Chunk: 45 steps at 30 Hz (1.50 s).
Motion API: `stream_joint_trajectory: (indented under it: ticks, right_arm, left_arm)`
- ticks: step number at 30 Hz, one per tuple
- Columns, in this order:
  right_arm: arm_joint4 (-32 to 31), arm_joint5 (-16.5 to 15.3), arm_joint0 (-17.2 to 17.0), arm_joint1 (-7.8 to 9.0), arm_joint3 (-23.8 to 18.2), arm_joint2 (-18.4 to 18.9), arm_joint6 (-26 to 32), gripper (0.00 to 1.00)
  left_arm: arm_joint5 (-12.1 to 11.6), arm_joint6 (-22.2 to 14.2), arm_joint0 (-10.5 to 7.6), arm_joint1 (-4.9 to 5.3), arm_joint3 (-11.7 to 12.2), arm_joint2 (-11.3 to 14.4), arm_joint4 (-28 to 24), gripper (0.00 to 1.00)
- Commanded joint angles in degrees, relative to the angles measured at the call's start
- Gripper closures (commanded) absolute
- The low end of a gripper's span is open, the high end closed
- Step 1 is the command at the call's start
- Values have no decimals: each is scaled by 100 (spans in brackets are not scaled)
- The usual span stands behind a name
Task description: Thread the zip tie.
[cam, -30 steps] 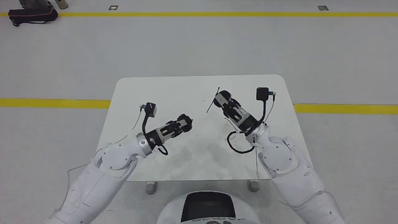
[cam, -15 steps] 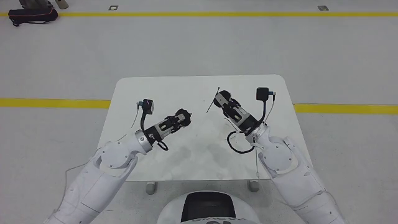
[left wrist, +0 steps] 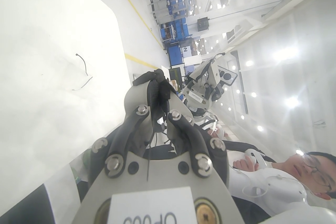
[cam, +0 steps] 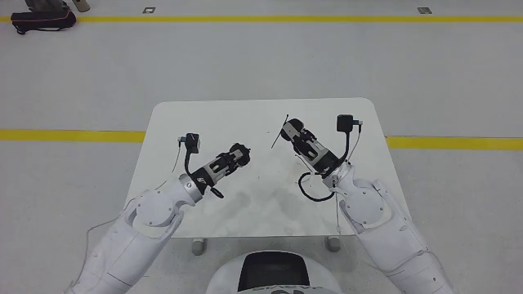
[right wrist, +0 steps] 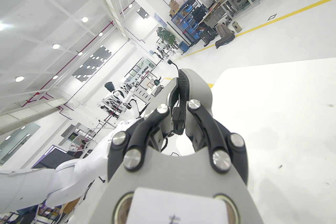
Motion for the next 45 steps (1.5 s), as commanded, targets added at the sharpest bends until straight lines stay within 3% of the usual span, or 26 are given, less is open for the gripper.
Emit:
stream_joint_trajectory:
  ticks: [1, 7, 13, 15, 25, 35, 45]
  right_arm:
    - [0, 0, 0, 0, 0, 0, 0, 100]
    - [0, 0, 0, 0, 0, 0, 0, 100]
    - [0, 0, 0, 0, 0, 0, 0, 100]
    - [-446, 0, 43, 10, -26, -10, -53, 100]
    - [-696, 0, 465, 35, 233, -734, -877, 100]
    - [-346, 0, 895, 229, 605, -1407, -1575, 100]
    - [-365, 0, 892, 227, 592, -1405, -1570, 100]
  left_arm:
    - [46, 65, 40, 2, -79, -18, 87, 100]
    - [188, 162, 161, 16, -286, -111, 231, 100]
    - [223, 157, 193, 19, -329, -141, 244, 100]
    - [223, 157, 193, 19, -329, -141, 244, 100]
    - [223, 157, 193, 19, -329, -141, 244, 100]
    - [223, 157, 193, 19, -329, -141, 244, 100]
    - [223, 157, 193, 19, -329, -141, 244, 100]
